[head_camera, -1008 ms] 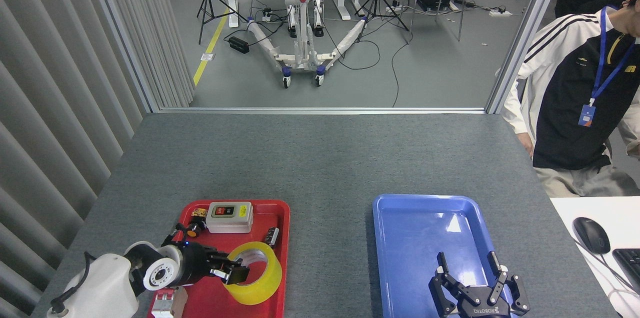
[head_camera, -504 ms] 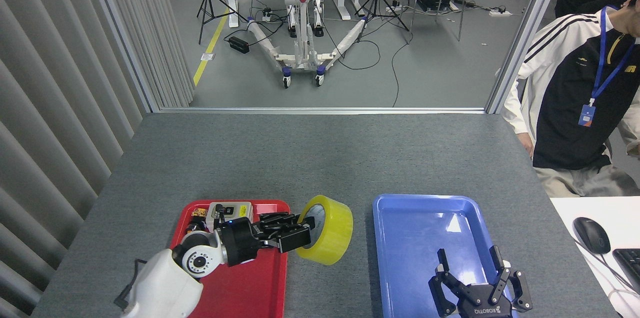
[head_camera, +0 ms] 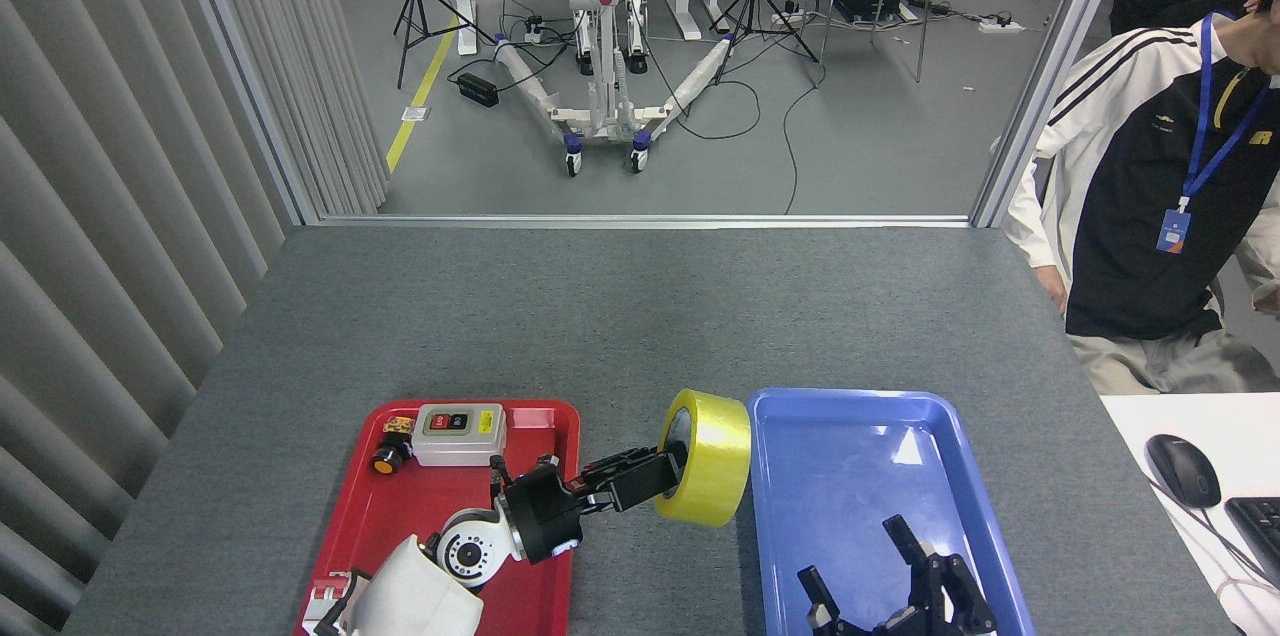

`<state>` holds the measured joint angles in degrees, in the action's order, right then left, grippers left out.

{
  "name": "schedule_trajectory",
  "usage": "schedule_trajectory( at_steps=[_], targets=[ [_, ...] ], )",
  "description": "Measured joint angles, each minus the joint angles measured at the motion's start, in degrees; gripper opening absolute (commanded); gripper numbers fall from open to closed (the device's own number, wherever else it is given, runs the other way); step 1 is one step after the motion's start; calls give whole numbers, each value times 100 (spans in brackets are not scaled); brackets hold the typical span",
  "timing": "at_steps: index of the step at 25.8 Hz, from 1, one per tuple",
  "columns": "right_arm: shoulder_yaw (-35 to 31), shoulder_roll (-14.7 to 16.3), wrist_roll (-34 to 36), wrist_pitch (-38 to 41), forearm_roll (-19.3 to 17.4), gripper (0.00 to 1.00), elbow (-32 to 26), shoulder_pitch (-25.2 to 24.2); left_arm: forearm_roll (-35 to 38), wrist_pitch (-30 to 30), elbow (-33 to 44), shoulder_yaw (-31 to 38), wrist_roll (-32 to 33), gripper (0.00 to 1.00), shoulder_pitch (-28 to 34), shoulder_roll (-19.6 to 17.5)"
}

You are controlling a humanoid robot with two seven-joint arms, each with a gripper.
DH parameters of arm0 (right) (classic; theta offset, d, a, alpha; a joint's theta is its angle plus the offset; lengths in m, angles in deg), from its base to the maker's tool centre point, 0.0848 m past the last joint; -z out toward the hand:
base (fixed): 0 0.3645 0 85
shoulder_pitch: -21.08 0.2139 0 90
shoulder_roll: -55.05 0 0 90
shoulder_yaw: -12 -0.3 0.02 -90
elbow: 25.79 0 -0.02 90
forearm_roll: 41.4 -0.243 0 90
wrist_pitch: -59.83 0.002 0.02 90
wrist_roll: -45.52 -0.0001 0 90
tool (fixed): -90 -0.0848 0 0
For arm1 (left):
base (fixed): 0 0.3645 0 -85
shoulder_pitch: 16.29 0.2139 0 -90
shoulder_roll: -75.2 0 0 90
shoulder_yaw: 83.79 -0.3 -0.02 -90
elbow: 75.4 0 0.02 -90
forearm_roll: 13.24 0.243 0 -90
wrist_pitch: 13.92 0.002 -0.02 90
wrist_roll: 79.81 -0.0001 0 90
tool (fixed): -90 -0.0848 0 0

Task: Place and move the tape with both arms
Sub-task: 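Grasp the tape with the right gripper from the left gripper, then release the tape from the left gripper and lower it into the blue tray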

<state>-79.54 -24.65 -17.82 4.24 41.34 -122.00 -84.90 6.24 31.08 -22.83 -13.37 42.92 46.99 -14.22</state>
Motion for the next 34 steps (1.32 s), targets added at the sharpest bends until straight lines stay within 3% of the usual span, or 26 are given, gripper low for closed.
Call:
schedule_trajectory(
  at_steps=[5,16,17,23,27,28,29,30,31,32,33,34],
  targets=[
    [55,-1,-114,603,-152,100,66,3,-11,0,30,-53,-4,0,63,17],
    [951,18,-365,194,-331,99,343,354,2,-1,364,-721,18,0,148,5],
    [993,14,-371,192,-348,94,354,358,2,-2,387,-734,18,0,153,2],
    [1171,-23,-532,167,-328,33,366,360,2,-3,426,-760,18,0,158,-15],
    [1209,-50,-567,52,-147,11,378,357,2,-32,429,-759,35,0,161,-49],
    [1215,-52,-568,33,-120,8,378,356,2,-36,429,-759,41,5,161,-54],
    [1220,-52,-574,20,-100,5,379,354,2,-22,429,-759,47,24,165,-57],
    [1222,-52,-589,15,-87,3,380,348,2,-7,431,-758,57,35,169,-58],
    [1225,-52,-598,2,-77,2,382,344,2,-6,434,-752,59,39,174,-61],
    [1227,-53,-565,-10,-69,1,382,338,2,-6,436,-746,59,53,178,-66],
    [1228,-55,-470,-21,-66,0,380,327,2,10,438,-735,-100,100,180,-75],
    [1226,-55,-419,-30,-59,0,380,310,-4,22,446,-717,-261,100,181,-108]
  ],
)
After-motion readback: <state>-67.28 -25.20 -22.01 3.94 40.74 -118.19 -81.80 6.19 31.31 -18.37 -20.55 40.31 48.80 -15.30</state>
